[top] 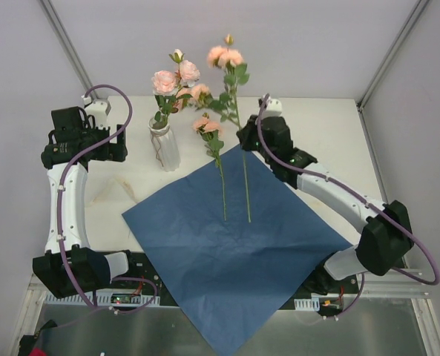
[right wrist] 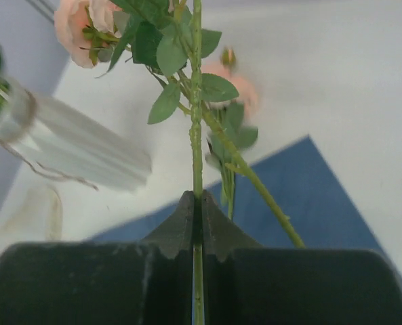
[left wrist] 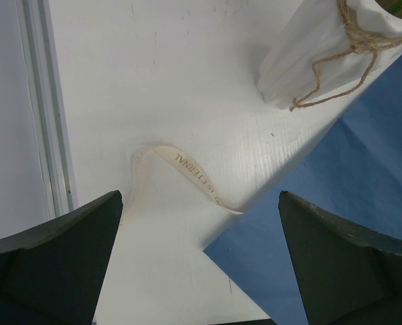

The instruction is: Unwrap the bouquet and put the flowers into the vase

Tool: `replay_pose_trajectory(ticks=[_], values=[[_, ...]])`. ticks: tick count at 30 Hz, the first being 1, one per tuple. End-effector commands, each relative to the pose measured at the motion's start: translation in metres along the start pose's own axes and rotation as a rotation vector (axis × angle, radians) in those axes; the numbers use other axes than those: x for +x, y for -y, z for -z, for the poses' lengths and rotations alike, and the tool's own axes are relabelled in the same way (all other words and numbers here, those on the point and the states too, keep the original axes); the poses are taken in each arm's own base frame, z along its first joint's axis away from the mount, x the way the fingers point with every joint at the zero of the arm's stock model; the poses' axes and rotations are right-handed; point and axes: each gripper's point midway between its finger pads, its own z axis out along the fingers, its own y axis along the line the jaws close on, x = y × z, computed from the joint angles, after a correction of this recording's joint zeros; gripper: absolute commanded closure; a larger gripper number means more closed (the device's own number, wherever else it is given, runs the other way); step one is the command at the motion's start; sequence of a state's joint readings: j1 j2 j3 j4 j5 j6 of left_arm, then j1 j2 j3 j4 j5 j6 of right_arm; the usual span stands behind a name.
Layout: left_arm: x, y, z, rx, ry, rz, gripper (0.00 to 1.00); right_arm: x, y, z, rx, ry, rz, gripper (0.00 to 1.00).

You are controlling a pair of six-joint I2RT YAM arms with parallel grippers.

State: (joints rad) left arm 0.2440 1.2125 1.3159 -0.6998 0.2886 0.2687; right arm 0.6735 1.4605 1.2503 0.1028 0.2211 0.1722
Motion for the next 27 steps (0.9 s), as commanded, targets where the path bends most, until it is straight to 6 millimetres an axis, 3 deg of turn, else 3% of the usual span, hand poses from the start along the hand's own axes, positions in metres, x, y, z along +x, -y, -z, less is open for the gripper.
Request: replay_pose_trajectory(ticks=[1, 4, 7, 11, 19, 24, 27], values=[[-0.007, 0.007, 0.013, 0.024, 0.032, 0.000, 0.01, 0.068, 0.015, 0.010, 0.039, -0.116, -0.120, 0.99], [-0.008, 0.007, 0.014, 0.024, 0.033, -0.004, 0.01, 0.091, 0.015, -0.001, 0.033, -0.232, -0.219, 0.99], [-0.010, 0.008, 0.017, 0.030, 0.041, -0.008, 0.01, 0.129, 0.026, 0.002, 0.106, -0.372, -0.160, 0.99], [-0.007, 0.010, 0.019, 0.033, 0.041, -0.015, 0.01, 0.142, 0.038, 0.002, 0.159, -0.413, -0.122, 0.99], [-0.004, 0.010, 0.015, 0.041, 0.028, -0.008, 0.01, 0.204, 0.079, 0.005, 0.311, -0.653, 0.025, 0.98], [-0.002, 0.010, 0.013, 0.041, 0.021, -0.007, 0.01, 0.224, 0.093, -0.005, 0.343, -0.701, 0.079, 0.84], [-0.003, 0.009, 0.013, 0.038, 0.022, -0.011, 0.01, 0.227, 0.097, -0.013, 0.349, -0.708, 0.080, 0.83]])
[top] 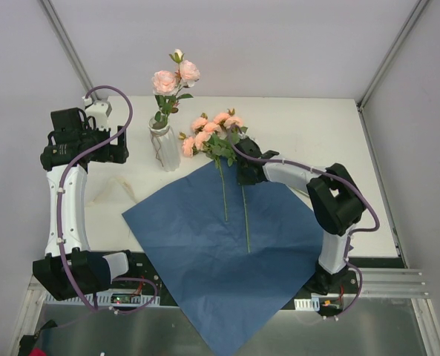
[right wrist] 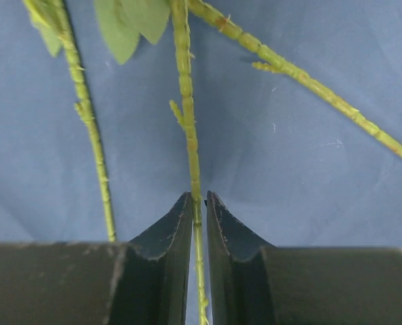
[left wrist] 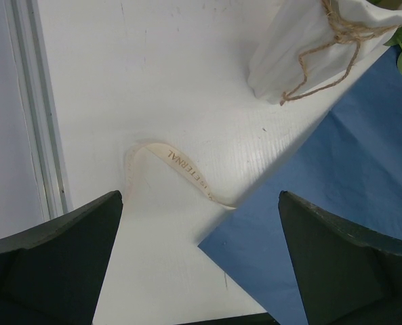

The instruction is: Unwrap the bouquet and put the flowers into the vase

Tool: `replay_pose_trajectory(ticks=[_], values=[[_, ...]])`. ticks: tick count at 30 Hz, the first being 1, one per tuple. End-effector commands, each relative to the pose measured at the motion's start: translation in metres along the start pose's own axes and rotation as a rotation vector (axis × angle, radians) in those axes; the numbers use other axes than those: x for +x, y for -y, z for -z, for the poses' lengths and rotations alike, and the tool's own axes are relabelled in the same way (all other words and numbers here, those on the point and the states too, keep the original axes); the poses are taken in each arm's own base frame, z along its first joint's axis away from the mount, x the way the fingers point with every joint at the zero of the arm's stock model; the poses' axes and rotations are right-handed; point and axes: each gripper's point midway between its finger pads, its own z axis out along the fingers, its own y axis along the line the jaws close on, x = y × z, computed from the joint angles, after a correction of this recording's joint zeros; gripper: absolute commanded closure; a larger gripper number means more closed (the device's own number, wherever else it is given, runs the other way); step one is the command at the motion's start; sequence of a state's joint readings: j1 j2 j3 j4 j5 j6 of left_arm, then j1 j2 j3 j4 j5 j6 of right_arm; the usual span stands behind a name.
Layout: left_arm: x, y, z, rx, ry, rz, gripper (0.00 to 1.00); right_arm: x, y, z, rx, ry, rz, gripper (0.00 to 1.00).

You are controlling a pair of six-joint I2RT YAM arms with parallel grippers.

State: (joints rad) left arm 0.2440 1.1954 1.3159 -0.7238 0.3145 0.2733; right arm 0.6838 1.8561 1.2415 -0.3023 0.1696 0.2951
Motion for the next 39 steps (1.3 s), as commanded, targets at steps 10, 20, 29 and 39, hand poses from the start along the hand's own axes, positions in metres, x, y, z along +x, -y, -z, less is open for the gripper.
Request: replay_pose_trajectory(ticks=[10, 20, 29, 39], values=[[-0.004, 0.002, 0.004, 0.016, 0.013, -0.002, 0.01, -0.017, 0.012, -0.009, 0.061, 0.018, 0.053, 0.96], [-0.003, 0.003, 0.006, 0.015, 0.015, -0.011, 0.01, -0.093, 0.004, 0.096, 0.201, 0.456, 0.184, 0.99], [-0.003, 0.005, 0.008, 0.022, 0.024, -0.007, 0.01, -0.097, 0.056, 0.109, 0.441, 0.492, 0.158, 0.99], [-0.003, 0.007, 0.009, 0.028, 0.028, -0.008, 0.01, -0.080, -0.001, 0.109, 0.345, 0.473, 0.488, 0.99]])
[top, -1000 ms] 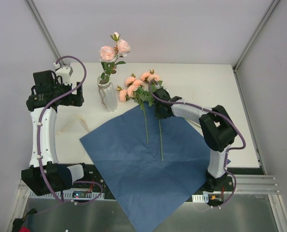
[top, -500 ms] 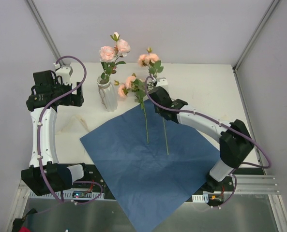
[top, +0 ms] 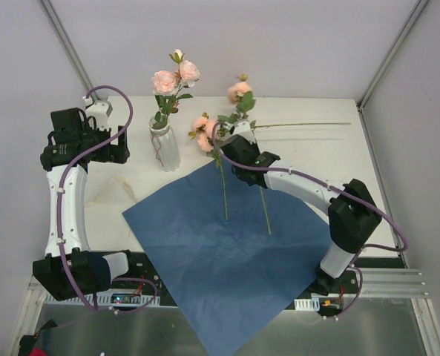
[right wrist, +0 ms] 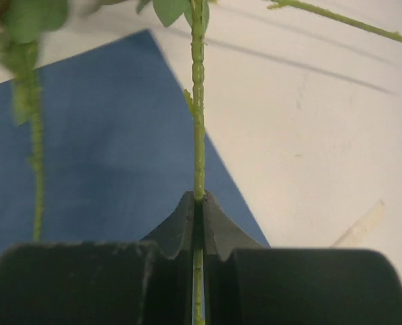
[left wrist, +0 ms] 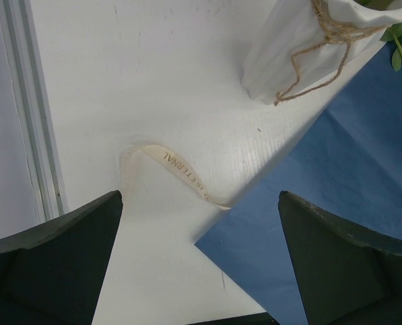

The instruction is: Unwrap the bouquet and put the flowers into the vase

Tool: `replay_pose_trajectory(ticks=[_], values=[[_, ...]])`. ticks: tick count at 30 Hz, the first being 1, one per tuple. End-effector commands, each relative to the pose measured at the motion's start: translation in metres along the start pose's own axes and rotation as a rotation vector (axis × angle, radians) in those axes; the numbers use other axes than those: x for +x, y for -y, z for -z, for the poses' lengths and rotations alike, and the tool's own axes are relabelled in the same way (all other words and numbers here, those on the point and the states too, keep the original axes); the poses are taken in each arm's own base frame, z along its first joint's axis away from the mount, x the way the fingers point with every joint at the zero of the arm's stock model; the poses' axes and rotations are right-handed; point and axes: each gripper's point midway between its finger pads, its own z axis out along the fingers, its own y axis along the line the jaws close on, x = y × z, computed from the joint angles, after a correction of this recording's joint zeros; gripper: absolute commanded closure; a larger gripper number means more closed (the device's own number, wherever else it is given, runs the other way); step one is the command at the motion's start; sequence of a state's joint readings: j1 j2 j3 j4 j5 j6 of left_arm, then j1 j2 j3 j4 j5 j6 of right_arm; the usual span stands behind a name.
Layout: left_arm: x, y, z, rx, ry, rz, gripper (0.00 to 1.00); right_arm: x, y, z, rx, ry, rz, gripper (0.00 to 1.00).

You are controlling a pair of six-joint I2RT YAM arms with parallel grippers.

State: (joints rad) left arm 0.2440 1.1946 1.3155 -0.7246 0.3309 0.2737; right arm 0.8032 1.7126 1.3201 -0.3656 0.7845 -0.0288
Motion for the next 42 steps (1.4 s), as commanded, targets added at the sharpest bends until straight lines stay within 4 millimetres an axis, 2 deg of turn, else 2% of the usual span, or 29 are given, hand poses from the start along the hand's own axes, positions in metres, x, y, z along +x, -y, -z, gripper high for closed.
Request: replay_pose_trajectory(ticks=[1, 2, 3, 7, 11, 15, 18, 19, 20, 21, 22, 23, 24, 25, 28, 31, 32, 33, 35, 36, 37, 38, 39, 40, 42], values=[[-0.002, 0.005, 0.008, 0.017, 0.023, -0.006, 0.01, -0.023, -0.043, 0.043, -0.201, 0.173, 0.117, 0.99], [-0.002, 0.005, 0.008, 0.020, 0.021, -0.003, 0.01, -0.052, -0.049, 0.065, -0.293, 0.288, 0.044, 0.99], [-0.001, 0.006, 0.007, 0.022, 0.018, -0.002, 0.01, -0.055, -0.056, 0.072, -0.352, 0.302, 0.014, 0.99], [-0.002, 0.009, 0.007, 0.043, 0.023, 0.009, 0.01, -0.068, -0.043, 0.076, -0.355, 0.252, -0.087, 0.99], [-0.004, 0.021, 0.011, 0.101, 0.043, 0.002, 0.01, -0.076, -0.030, 0.079, -0.321, 0.203, -0.150, 0.99], [-0.006, 0.022, 0.013, 0.101, 0.050, 0.000, 0.01, -0.088, -0.001, 0.076, -0.223, 0.218, -0.194, 0.99], [-0.008, 0.021, 0.015, 0.096, 0.059, -0.005, 0.01, -0.108, 0.027, 0.086, -0.158, 0.301, -0.241, 0.99], [-0.009, 0.021, 0.015, 0.094, 0.061, -0.003, 0.01, -0.133, 0.041, 0.105, -0.172, 0.405, -0.322, 0.99], [-0.010, 0.021, 0.016, 0.092, 0.062, -0.002, 0.01, -0.136, 0.048, 0.110, -0.168, 0.454, -0.312, 0.99], [-0.013, 0.021, 0.017, 0.089, 0.068, -0.003, 0.01, -0.148, 0.052, 0.122, -0.195, 0.522, -0.336, 0.99], [-0.014, 0.020, 0.017, 0.082, 0.069, 0.005, 0.01, -0.183, 0.071, 0.152, -0.233, 0.680, -0.448, 0.99], [-0.016, 0.018, 0.017, 0.077, 0.069, 0.012, 0.01, -0.195, 0.078, 0.166, -0.242, 0.748, -0.438, 0.99], [-0.018, 0.018, 0.018, 0.074, 0.071, 0.014, 0.01, -0.212, 0.075, 0.184, -0.316, 0.829, -0.435, 0.99], [-0.019, 0.016, 0.018, 0.064, 0.070, 0.029, 0.01, -0.233, 0.082, 0.208, -0.362, 0.941, -0.468, 0.99], [-0.024, 0.014, 0.016, 0.054, 0.071, 0.066, 0.01, -0.275, 0.077, 0.262, -0.532, 1.170, -0.445, 0.99], [-0.027, 0.011, 0.014, 0.036, 0.064, 0.105, 0.01, -0.302, 0.063, 0.310, -0.694, 1.334, -0.407, 0.99], [-0.027, 0.008, 0.013, 0.025, 0.059, 0.116, 0.01, -0.308, 0.060, 0.320, -0.726, 1.363, -0.396, 0.99], [-0.027, 0.007, 0.012, 0.019, 0.057, 0.136, 0.01, -0.312, 0.051, 0.339, -0.794, 1.410, -0.369, 0.99], [-0.028, 0.003, 0.009, 0.003, 0.048, 0.164, 0.01, -0.326, 0.041, 0.353, -0.835, 1.452, -0.371, 0.99], [-0.028, 0.000, 0.008, -0.007, 0.045, 0.182, 0.01, -0.326, 0.027, 0.370, -0.914, 1.487, -0.330, 0.99], [-0.029, -0.006, 0.008, -0.020, 0.046, 0.217, 0.01, -0.329, 0.007, 0.365, -0.944, 1.473, -0.313, 0.99], [-0.030, -0.010, 0.006, -0.026, 0.040, 0.237, 0.01, -0.339, 0.012, 0.381, -0.959, 1.518, -0.321, 0.99], [-0.030, -0.014, 0.006, -0.037, 0.034, 0.249, 0.01, -0.340, 0.000, 0.388, -0.997, 1.530, -0.302, 0.99], [-0.028, -0.018, 0.003, -0.045, 0.019, 0.265, 0.01, -0.342, -0.021, 0.380, -1.017, 1.513, -0.287, 0.99], [-0.028, -0.023, 0.003, -0.055, 0.011, 0.274, 0.01, -0.354, -0.025, 0.396, -1.046, 1.562, -0.294, 0.99]])
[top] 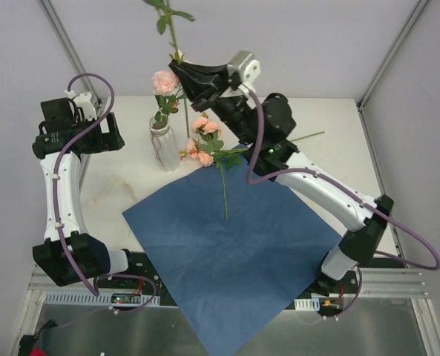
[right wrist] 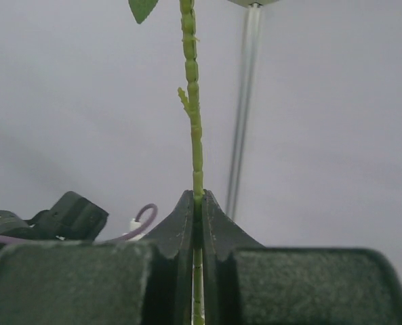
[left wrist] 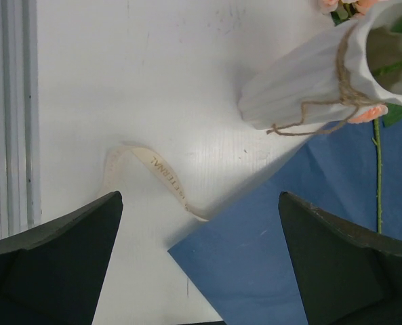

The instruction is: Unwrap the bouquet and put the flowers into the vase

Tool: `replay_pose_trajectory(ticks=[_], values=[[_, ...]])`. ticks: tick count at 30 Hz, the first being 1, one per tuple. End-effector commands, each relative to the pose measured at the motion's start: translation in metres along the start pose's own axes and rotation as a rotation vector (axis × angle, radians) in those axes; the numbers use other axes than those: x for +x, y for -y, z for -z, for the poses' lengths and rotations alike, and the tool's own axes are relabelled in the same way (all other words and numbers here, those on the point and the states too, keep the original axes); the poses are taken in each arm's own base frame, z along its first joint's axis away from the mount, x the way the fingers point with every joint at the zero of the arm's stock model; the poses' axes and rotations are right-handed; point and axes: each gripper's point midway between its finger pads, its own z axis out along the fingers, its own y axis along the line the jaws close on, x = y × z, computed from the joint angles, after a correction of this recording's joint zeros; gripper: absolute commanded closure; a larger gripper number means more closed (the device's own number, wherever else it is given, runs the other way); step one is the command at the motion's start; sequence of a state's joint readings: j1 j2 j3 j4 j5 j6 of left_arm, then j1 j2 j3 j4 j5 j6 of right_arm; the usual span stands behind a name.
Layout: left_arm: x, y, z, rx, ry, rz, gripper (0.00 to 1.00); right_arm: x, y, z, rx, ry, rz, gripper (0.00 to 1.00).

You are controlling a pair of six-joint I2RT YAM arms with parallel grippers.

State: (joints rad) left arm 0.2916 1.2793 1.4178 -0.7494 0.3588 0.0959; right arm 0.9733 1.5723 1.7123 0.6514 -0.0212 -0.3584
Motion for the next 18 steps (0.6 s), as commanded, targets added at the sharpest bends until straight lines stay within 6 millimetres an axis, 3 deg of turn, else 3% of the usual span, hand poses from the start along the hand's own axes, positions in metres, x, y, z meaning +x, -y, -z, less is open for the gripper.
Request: replay_pose_trajectory(ticks=[1, 2, 3, 4, 6, 7, 8, 9, 10, 15, 17, 18], values=[[-0.012, -0.015, 0.006, -0.054, 0.012, 0.071, 0.01, 0.000, -0.039, -0.032, -0.156, 0.106, -0.002, 0.99], [-0.011, -0.016, 0.006, -0.053, 0.008, 0.075, 0.01, -0.009, -0.041, -0.039, -0.159, 0.137, 0.000, 0.99], [-0.010, -0.018, 0.006, -0.055, 0.008, 0.074, 0.01, -0.003, -0.042, -0.044, -0.163, 0.142, 0.000, 0.99], [-0.010, -0.018, 0.008, -0.051, 0.010, 0.076, 0.01, 0.020, -0.045, -0.050, -0.167, 0.120, 0.000, 0.99], [-0.009, -0.023, 0.011, -0.049, 0.013, 0.077, 0.01, 0.020, -0.043, -0.060, -0.157, 0.148, 0.014, 0.99], [-0.007, -0.022, 0.012, -0.041, 0.010, 0.083, 0.01, 0.039, -0.044, -0.065, -0.159, 0.131, 0.015, 0.99], [-0.006, -0.024, 0.013, -0.038, 0.008, 0.080, 0.01, 0.044, -0.045, -0.068, -0.157, 0.131, 0.017, 0.99], [-0.005, -0.024, 0.013, -0.034, 0.003, 0.066, 0.01, 0.039, -0.043, -0.073, -0.150, 0.152, 0.024, 0.99], [-0.004, -0.023, 0.015, -0.029, 0.004, 0.056, 0.01, 0.060, -0.044, -0.076, -0.151, 0.131, 0.025, 0.99], [0.002, -0.013, 0.017, 0.032, -0.004, 0.001, 0.01, 0.093, -0.041, -0.086, -0.137, 0.123, 0.018, 0.99], [0.004, -0.010, 0.017, 0.052, -0.012, -0.009, 0.01, 0.089, -0.038, -0.089, -0.131, 0.142, 0.019, 0.99], [0.005, -0.010, 0.017, 0.056, -0.015, -0.021, 0.01, 0.098, -0.037, -0.090, -0.128, 0.134, 0.021, 0.99]])
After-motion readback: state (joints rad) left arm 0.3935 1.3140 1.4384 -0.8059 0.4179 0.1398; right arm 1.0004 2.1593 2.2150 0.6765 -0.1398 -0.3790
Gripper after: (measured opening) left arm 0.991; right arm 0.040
